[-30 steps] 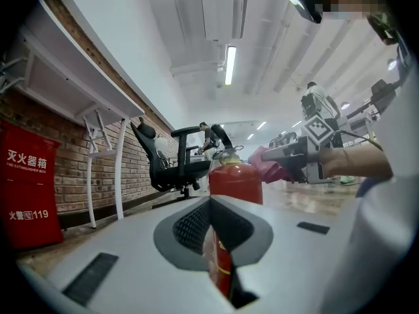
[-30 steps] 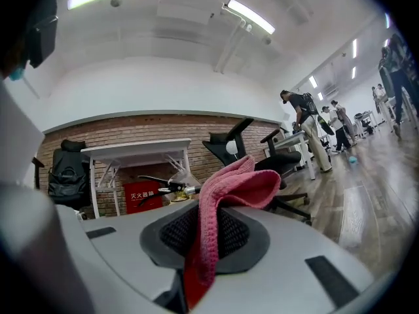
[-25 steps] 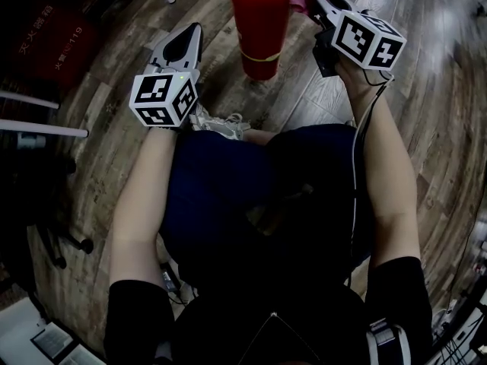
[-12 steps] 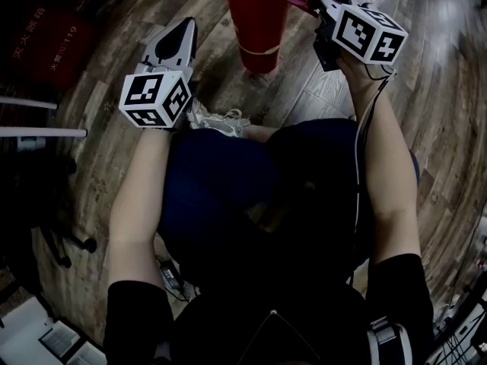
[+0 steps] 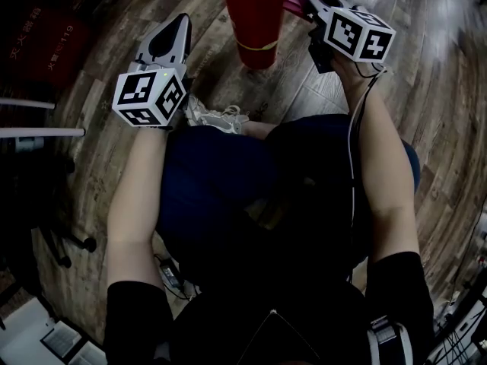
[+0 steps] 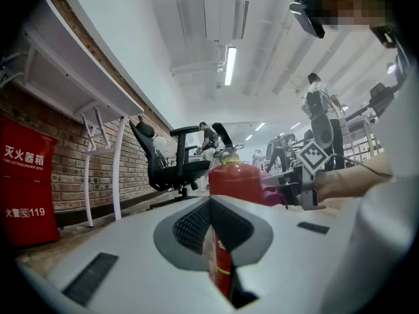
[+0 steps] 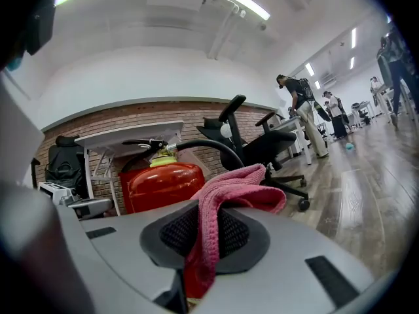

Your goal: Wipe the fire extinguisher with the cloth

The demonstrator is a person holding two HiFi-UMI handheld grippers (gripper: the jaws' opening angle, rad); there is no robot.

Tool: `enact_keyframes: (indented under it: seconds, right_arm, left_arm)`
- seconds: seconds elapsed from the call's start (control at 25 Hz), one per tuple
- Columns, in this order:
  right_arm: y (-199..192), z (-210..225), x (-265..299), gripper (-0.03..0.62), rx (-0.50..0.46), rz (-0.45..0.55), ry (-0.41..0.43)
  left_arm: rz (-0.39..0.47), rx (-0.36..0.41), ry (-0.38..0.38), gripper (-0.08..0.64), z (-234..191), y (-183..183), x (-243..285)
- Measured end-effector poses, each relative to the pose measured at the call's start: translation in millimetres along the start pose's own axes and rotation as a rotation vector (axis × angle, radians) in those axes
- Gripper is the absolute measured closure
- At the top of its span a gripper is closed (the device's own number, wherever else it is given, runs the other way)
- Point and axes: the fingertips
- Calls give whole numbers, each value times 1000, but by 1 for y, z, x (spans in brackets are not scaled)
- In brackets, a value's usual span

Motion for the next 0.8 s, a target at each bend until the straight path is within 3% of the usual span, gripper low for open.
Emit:
enact_keyframes:
  seconds: [0.8]
  right_arm:
    - [-61,15,10,530,39,-104,-27]
  left_arm:
    - [6,-7,4,546,-4,2,-3]
Point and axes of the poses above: the fingertips, and each gripper's own axes: x forward along the fingers, z to its right, y out of its top, and after that the axes turned 8 degrees about y, right-handed
